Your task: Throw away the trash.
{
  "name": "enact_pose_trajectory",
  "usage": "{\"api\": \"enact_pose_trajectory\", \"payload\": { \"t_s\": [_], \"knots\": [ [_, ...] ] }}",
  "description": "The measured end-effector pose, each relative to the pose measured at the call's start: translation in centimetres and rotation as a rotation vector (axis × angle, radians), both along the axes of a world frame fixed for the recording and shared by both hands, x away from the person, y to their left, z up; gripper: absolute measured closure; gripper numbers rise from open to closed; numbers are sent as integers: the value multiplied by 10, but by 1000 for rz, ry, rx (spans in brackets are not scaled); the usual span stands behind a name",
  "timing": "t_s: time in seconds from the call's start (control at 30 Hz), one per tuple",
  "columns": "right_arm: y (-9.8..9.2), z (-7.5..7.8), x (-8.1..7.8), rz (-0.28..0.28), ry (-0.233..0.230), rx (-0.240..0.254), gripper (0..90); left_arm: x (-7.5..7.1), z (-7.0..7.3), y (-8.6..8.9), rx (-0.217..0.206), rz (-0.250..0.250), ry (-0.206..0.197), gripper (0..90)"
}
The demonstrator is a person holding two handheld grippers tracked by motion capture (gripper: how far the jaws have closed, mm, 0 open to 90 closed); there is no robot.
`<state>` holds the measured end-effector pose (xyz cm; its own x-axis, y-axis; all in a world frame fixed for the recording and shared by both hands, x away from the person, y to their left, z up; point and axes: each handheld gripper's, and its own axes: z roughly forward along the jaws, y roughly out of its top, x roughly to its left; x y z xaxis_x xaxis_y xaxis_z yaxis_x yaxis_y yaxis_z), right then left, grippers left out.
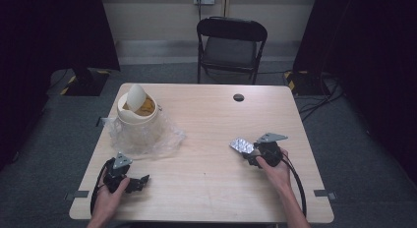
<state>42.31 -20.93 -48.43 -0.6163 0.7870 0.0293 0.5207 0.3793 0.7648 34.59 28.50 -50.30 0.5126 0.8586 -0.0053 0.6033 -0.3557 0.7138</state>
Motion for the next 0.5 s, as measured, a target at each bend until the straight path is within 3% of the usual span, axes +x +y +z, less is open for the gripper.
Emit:
{"api": "enact_pose_trajectory", "payload": {
  "t_s": [0.13,0.5],
  "knots": [
    [-1,6,-1,-11,-27,34,336,0,0,0,1,-1,0,0],
    [1,18,3,-10,-55,58,338,0,0,0,-1,1,0,0]
  ]
}}
